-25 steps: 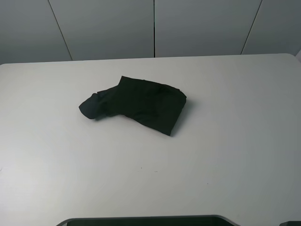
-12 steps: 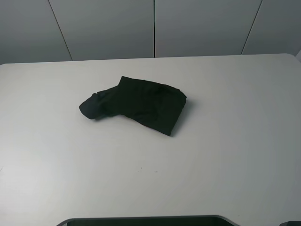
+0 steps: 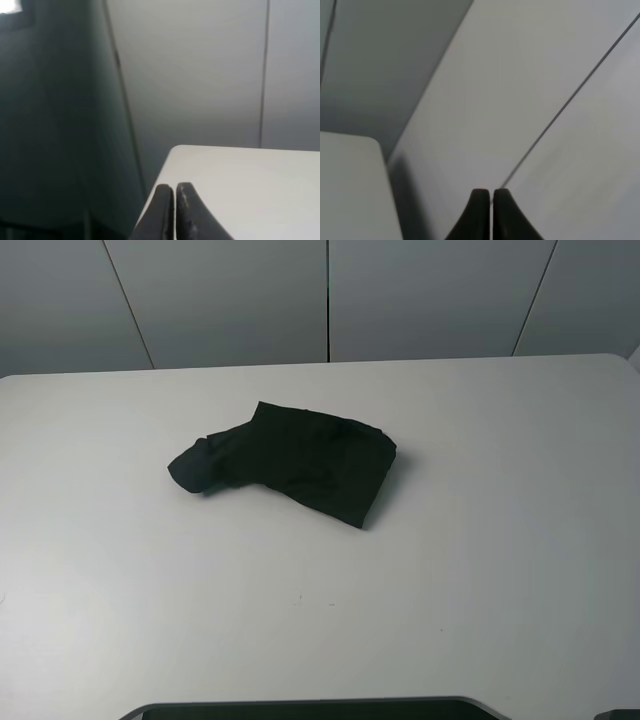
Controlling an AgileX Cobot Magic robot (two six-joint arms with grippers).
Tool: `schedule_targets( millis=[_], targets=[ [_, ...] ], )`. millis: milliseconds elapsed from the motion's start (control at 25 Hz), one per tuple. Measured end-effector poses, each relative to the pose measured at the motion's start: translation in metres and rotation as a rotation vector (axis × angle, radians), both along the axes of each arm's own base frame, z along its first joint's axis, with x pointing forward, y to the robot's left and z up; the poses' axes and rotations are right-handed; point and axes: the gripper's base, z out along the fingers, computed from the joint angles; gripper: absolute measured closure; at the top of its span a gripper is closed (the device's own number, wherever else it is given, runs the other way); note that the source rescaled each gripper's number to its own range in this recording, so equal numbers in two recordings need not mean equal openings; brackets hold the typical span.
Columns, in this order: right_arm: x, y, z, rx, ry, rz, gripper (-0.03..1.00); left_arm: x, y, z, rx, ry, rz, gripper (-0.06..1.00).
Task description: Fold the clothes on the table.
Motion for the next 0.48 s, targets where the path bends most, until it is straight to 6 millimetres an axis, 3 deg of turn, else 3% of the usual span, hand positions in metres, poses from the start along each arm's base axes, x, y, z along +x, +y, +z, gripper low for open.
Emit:
schedule_targets(
  millis=[120, 200, 480],
  targets=[
    [-0.016, 0.020, -0.020, 0.109, -0.052, 0.064, 0.95, 0.001, -0.008, -0.006, -0.013, 0.007, -0.057, 0.94],
    [-0.016, 0.035, -0.040, 0.180, -0.047, 0.115, 0.95, 0.004, -0.013, -0.014, -0.021, 0.024, -0.090, 0.94],
    [0.027, 0.064, -0.099, 0.364, 0.126, 0.227, 0.95, 0.033, -0.022, -0.058, -0.012, 0.187, -0.189, 0.94]
  ],
)
